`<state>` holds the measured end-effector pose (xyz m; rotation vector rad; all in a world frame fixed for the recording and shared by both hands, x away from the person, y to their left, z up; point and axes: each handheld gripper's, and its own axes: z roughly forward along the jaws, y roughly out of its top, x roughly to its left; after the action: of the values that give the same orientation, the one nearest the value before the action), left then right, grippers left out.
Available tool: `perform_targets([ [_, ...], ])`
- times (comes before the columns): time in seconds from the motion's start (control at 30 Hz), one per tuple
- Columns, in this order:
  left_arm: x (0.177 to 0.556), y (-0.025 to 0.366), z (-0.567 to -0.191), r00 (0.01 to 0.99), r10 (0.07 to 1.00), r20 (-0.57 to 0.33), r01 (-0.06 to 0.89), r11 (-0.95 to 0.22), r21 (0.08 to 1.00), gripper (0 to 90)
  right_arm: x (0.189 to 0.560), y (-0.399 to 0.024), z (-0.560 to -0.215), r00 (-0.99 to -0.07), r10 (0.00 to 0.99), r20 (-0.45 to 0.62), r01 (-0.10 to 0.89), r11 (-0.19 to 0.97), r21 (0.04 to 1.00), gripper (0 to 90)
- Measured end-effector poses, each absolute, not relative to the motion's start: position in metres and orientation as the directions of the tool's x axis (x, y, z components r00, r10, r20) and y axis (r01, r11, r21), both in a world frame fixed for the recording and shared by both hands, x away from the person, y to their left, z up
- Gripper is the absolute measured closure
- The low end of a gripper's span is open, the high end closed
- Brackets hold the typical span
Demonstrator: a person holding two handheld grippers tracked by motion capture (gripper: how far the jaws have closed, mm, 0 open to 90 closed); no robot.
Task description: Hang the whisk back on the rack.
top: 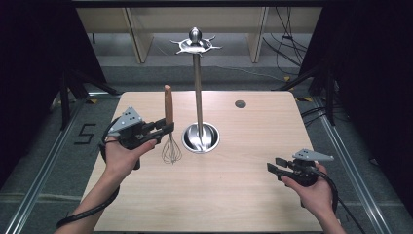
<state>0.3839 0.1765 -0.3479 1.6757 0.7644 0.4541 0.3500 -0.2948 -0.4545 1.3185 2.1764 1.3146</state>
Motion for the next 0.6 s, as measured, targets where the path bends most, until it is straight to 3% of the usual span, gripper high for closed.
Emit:
perform_targets([
  [0.6,0.386,0.173,-0.334,0.711,0.698,-0.090,0.213,-0.091,0.973,69.5,0.348,-0.294,-0.453,-0.524,0.822,0.224,0.583,0.155,0.798,53.9],
])
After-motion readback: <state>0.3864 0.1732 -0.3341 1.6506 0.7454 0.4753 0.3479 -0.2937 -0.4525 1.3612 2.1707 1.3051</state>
